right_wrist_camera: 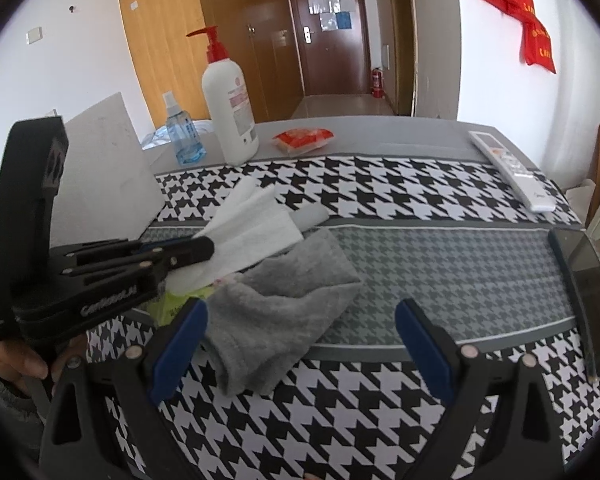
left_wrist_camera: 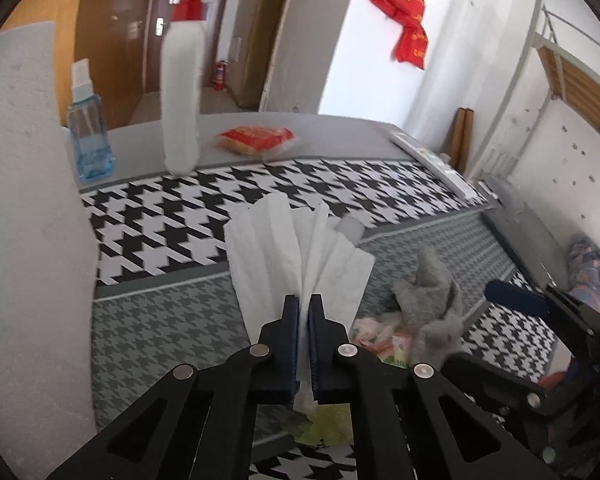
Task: Organize soft objects
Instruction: 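Close the left tool on the white paper towels and lift them, then grasp the grey cloth with the right tool while the left tool holds the towels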
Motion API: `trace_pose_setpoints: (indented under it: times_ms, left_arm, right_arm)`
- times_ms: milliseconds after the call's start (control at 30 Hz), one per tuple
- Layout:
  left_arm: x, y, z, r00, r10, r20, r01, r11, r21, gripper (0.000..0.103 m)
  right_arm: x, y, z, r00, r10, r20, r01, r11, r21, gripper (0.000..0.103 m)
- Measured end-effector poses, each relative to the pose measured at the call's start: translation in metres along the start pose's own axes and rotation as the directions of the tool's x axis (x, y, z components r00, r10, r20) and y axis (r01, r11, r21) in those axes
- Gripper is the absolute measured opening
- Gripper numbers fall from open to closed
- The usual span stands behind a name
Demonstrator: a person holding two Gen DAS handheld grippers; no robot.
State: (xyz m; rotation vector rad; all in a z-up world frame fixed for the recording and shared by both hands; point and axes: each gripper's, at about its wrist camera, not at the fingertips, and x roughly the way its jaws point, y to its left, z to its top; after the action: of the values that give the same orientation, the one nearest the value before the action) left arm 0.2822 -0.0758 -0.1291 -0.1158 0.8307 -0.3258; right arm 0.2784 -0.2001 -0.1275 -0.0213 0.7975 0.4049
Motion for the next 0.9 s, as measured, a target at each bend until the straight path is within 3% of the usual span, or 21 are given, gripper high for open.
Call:
trace_pose_setpoints:
  times_ms: [200, 500, 633, 700, 733, 900]
  left_arm:
    - [0.001, -0.009, -0.004, 0.995, -0.087, -0.037, 0.088, 0.996, 0.009, 0.004]
    - [-0.011, -0.012, -0.006, 0.997, -0.079, 0.0, 0.079, 0.996, 0.03, 0.004]
    - [-0.014, -0.01, -0.006, 0.997, -0.071, 0.01, 0.071, 0.997, 0.038, 0.004]
    - [-0.015, -0.009, -0.006, 0.998, -0.058, 0.012, 0.057, 0.998, 0.04, 0.004]
    - [-0.015, -0.008, -0.006, 0.998, -0.057, 0.011, 0.057, 0.998, 0.037, 0.004]
    - [-0.018, -0.008, -0.006, 0.998, -0.066, 0.02, 0.065, 0.997, 0.035, 0.004]
  right_arm:
    - [-0.002, -0.002, -0.001, 1.0, 0.02, -0.001, -0.02, 1.0, 0.011, 0.096]
    - [0.006, -0.007, -0.001, 0.998, 0.056, -0.038, -0.054, 0.997, 0.054, 0.068]
    - [0.01, -0.011, -0.003, 0.997, 0.054, -0.062, -0.05, 0.997, 0.065, 0.038]
    - [0.013, -0.011, -0.006, 0.996, 0.049, -0.079, -0.044, 0.997, 0.06, 0.029]
    - [0.013, -0.011, -0.007, 0.996, 0.047, -0.081, -0.042, 0.997, 0.06, 0.02]
    - [0.006, -0.013, -0.01, 0.996, 0.045, -0.074, -0.041, 0.998, 0.058, 0.017]
